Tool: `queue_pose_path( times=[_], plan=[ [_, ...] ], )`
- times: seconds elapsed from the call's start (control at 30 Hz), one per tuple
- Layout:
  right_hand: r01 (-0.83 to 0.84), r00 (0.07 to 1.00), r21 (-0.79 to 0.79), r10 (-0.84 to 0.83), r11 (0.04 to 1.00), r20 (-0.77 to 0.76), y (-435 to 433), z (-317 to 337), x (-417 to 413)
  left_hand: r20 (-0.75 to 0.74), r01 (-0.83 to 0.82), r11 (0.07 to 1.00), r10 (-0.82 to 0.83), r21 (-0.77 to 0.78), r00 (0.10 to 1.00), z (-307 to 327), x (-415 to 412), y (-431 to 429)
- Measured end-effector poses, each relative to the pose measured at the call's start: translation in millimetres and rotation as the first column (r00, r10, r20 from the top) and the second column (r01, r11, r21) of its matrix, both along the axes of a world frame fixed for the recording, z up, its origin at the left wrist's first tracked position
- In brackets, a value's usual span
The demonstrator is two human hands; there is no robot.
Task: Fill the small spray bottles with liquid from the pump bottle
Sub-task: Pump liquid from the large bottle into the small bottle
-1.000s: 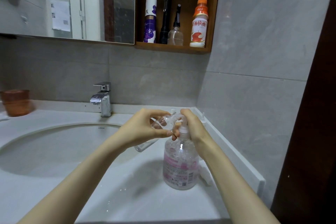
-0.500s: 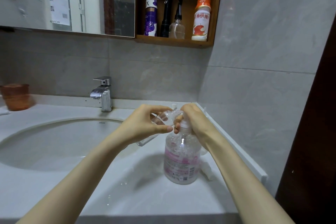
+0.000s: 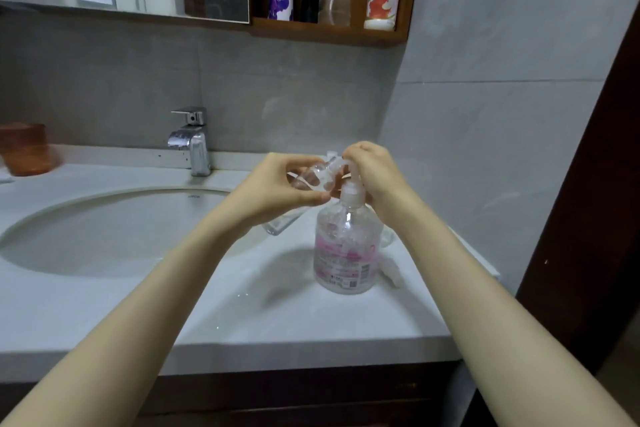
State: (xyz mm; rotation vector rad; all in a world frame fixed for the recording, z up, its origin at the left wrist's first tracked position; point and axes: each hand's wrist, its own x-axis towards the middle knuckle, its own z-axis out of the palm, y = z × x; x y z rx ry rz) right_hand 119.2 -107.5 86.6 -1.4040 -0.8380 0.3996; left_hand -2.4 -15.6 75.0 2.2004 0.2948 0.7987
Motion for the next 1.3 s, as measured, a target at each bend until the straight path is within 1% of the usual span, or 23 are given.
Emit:
queue_pose_path(
  times=[0.07,0.1,0.2,0.27,0.33,0.4,0.47,0.6,0.73,0.9,1.03,1.07,1.13,1.2,1.3],
  plan=[
    [0.024,1.0,-0.04,-0.023,0.999,0.021,-1.9,2.8,-0.3,0.002,-0.01,1.0,0.01,0.009,1.0,0.2,-0.7,-1.1],
    [0.052,0.997,-0.071,-0.048,0.996,0.059,-3.1,7.0,0.4,0.003,-0.012,1.0,0.012,0.011,1.0,1.4,-0.5,-1.5],
    [0.161,0.961,-0.184,-0.111,0.97,0.254,-2.5,22.1,4.1,0.002,-0.002,1.0,0.002,0.012,1.0,-0.6,-0.5,-3.4],
    [0.197,0.926,-0.263,-0.091,0.944,0.366,4.9,32.5,5.0,0.004,-0.001,0.999,0.0,0.035,1.0,-1.9,-0.6,-2.5],
    [0.245,0.88,-0.386,-0.037,0.889,0.473,15.0,37.9,3.3,0.003,-0.01,0.999,0.01,0.051,1.0,-3.1,-0.7,-1.3],
    [0.284,0.85,-0.536,0.051,0.795,0.525,24.0,39.0,0.8,-0.001,-0.022,0.998,0.022,0.061,1.0,-4.2,0.0,0.1],
    [0.295,0.846,-0.636,0.114,0.713,0.52,28.9,37.8,0.8,0.005,-0.018,0.998,0.018,0.064,1.0,-4.7,0.7,0.0],
    [0.298,0.851,-0.688,0.142,0.661,0.505,31.2,36.8,2.3,0.025,0.004,0.998,-0.006,0.062,1.0,-4.9,0.1,0.8],
    [0.249,0.878,-0.705,0.152,0.664,0.453,27.0,31.7,3.0,0.029,0.038,0.997,-0.04,0.067,0.999,-6.8,1.0,0.3],
    [0.232,0.857,-0.726,0.217,0.647,0.467,22.7,33.0,2.0,0.051,0.091,0.995,-0.092,0.026,0.994,-10.9,3.1,-0.4],
    [0.171,0.869,-0.696,0.226,0.698,0.441,17.0,34.3,-0.2,0.062,0.105,0.994,-0.103,-0.027,0.993,-13.9,3.2,2.7],
    [0.176,0.868,-0.69,0.22,0.702,0.446,16.4,35.0,-0.4,0.066,0.106,0.994,-0.104,-0.027,0.992,-14.0,3.3,2.9],
    [0.21,0.846,-0.702,0.234,0.681,0.479,16.6,35.7,-0.2,0.064,0.103,0.994,-0.101,-0.031,0.993,-14.7,5.0,3.3],
    [0.225,0.837,-0.712,0.242,0.666,0.491,18.2,36.7,-0.4,0.053,0.072,0.997,-0.072,-0.01,0.996,-15.2,7.5,3.3],
    [0.226,0.841,-0.724,0.245,0.652,0.483,18.8,40.1,-1.4,0.0,-0.031,0.994,0.031,0.109,1.0,-14.9,12.4,2.6]
  ],
)
